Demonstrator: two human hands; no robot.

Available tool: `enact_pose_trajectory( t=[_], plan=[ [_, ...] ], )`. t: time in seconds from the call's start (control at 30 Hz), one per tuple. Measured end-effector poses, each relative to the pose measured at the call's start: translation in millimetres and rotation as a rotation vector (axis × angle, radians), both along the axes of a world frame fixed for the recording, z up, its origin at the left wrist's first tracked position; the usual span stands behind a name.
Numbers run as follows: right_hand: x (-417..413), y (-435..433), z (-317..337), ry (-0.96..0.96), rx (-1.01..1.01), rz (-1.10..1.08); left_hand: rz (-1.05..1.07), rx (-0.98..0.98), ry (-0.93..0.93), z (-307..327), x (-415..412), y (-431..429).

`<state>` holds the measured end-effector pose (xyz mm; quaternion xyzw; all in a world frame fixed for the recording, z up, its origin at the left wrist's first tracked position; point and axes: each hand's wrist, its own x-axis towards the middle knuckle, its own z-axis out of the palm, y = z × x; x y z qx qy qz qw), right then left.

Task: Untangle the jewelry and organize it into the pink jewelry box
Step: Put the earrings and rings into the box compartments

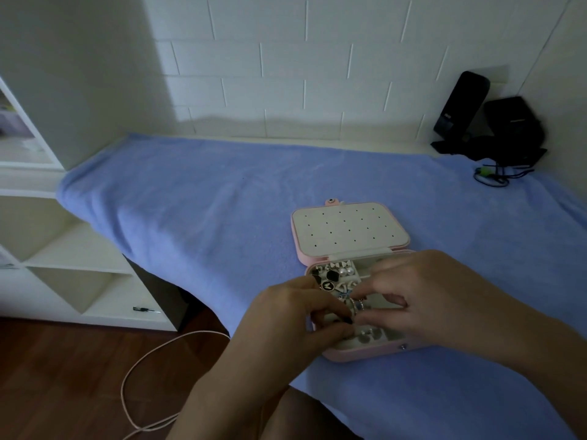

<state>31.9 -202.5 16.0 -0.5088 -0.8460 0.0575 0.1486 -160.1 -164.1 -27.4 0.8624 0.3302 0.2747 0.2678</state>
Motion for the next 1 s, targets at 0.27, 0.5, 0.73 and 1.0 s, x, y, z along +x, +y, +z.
enact_pose_trajectory(
  t=[0.27,0.5,0.73,1.0],
  plan=[
    [-6,3,1,-0.267,0.034,-0.055,0.058,-0.004,0.008,5,2,-8],
    [-9,5,10,-0.469,-0.046,-0.037,0.067,-0.108,0.006,7,2,-11],
    [-8,6,7,-0.337,-0.07,-0.069,0.064,-0.089,0.012,7,1,-10],
    [-7,6,10,-0.296,-0.072,0.011,0.081,-0.007,0.1,-2,1,-8]
  ],
)
